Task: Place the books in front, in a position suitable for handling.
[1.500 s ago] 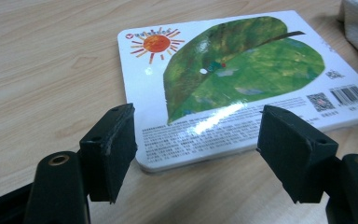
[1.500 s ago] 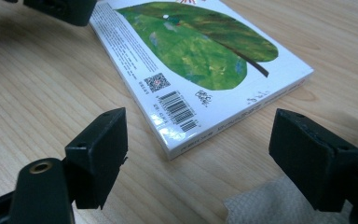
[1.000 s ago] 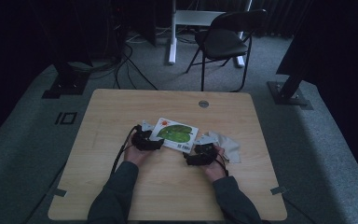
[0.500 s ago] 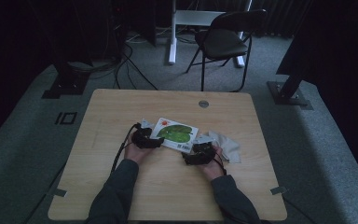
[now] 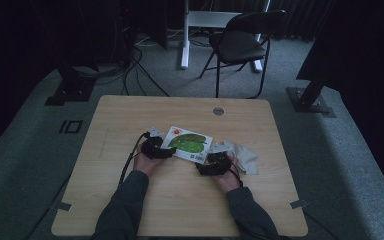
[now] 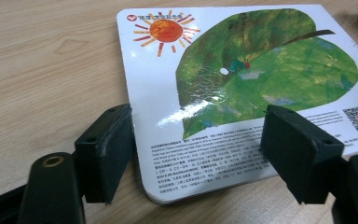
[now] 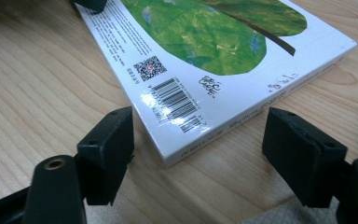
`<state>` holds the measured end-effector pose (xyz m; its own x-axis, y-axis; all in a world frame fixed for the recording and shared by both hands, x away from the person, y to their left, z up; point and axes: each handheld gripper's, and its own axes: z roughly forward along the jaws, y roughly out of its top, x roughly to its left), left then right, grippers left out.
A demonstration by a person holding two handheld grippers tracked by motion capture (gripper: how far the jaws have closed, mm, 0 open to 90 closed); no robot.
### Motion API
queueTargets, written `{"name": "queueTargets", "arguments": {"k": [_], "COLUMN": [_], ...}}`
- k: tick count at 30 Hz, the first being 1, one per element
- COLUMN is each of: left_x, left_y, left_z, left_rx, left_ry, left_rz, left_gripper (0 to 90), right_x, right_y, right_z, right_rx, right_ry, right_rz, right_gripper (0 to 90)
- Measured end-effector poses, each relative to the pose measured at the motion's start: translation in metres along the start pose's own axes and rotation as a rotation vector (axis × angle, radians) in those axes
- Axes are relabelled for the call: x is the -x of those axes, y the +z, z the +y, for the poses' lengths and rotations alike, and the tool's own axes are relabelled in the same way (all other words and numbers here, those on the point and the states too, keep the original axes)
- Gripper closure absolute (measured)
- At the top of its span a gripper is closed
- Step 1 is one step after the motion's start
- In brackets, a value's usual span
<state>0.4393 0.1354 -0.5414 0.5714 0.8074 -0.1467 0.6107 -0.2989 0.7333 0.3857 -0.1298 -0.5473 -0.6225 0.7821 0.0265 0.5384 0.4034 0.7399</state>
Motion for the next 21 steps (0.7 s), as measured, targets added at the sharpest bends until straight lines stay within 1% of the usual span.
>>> {"name": "queueTargets", "arguments": {"k": [4,6,12,18,21], "left_x": [0.001,0.002,0.006,0.012,0.015], "left_y": [0.0,-0.001,-0.005,-0.01,-0.013], "left_z": [0.0,-0.001,-0.006,-0.01,-0.013], "left_rx": [-0.004,-0.007,-0.005,-0.017,-0.018], "left_ry": [-0.002,0.0,0.003,0.004,0.012], "left_rz": [0.003,-0.003,-0.011,-0.006,-0.01], "left_gripper": [26.3,26.2,26.3,26.3,26.3], "right_x": [0.001,0.002,0.003,0.004,0.004], "right_y": [0.0,0.0,-0.001,-0.002,-0.003], "right_z": [0.001,0.001,0.0,-0.001,-0.002], "right_rx": [0.0,0.003,0.007,0.008,0.006], "right_ry": [0.001,0.003,0.007,0.013,0.011], "right_rz": [0.009,0.013,0.014,0.017,0.022], "right_gripper": [28.7,29.7,29.6,28.5,27.6]}}
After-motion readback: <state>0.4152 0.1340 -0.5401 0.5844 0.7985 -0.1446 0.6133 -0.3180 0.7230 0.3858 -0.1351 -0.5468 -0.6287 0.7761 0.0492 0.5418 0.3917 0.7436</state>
